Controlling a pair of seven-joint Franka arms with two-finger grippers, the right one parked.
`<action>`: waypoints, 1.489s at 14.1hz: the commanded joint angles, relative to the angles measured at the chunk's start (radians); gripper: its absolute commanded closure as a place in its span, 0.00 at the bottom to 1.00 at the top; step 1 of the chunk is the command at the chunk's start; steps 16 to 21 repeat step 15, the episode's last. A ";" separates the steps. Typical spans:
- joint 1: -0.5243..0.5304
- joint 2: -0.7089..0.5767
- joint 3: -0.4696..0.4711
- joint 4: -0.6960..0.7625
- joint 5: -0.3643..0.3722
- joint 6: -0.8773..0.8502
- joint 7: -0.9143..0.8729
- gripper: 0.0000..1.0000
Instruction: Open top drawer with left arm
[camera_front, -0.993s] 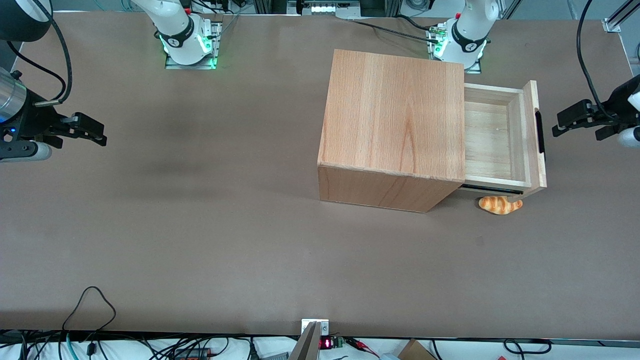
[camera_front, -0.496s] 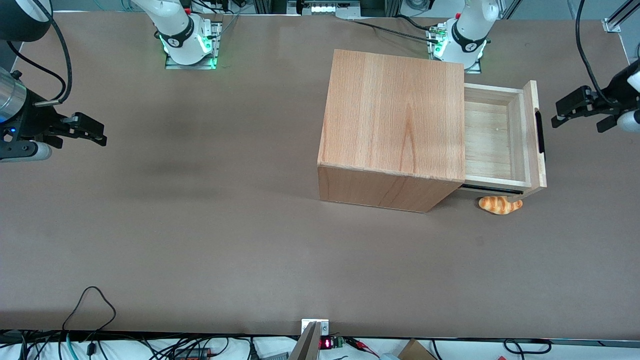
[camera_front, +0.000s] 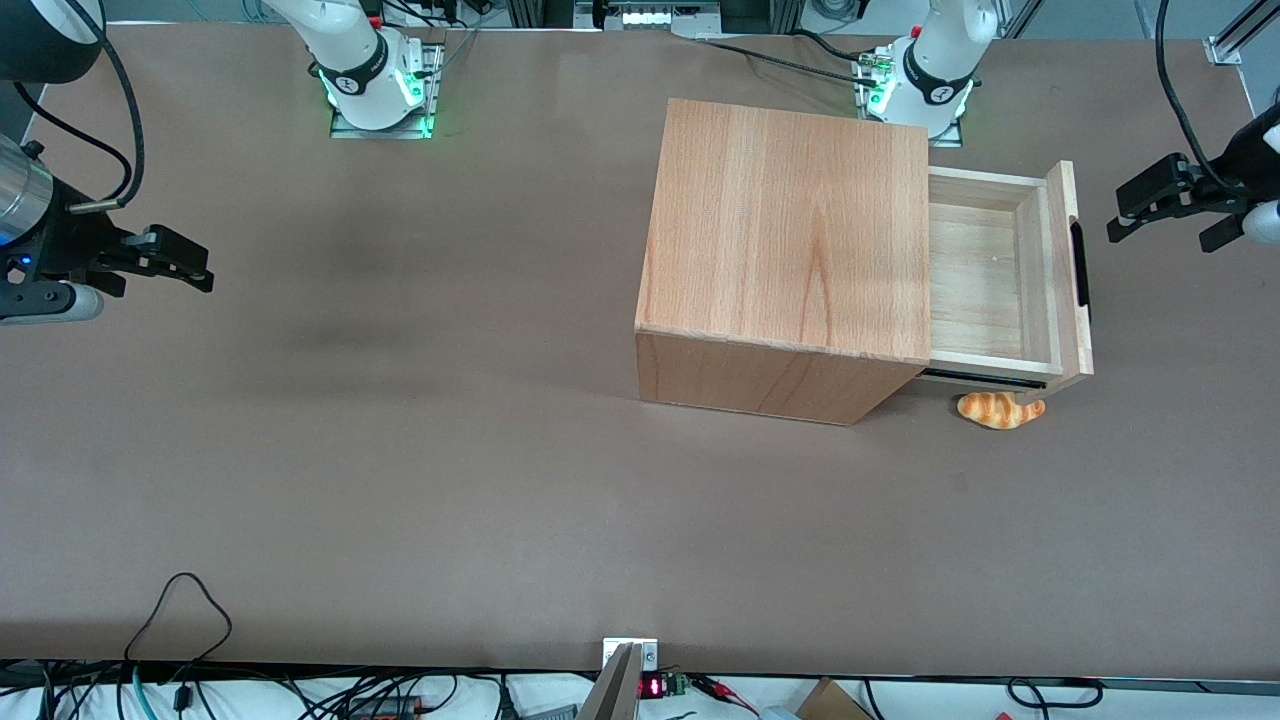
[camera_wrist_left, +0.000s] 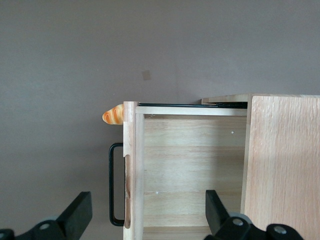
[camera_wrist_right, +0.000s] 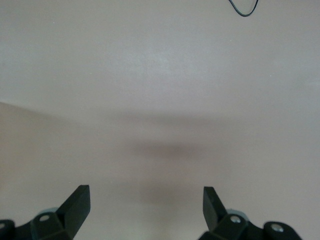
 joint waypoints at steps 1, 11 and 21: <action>-0.006 -0.009 -0.001 0.003 0.060 -0.017 0.030 0.00; 0.004 0.010 0.005 0.054 0.061 -0.034 0.014 0.00; 0.004 0.010 0.007 0.054 0.061 -0.037 0.014 0.00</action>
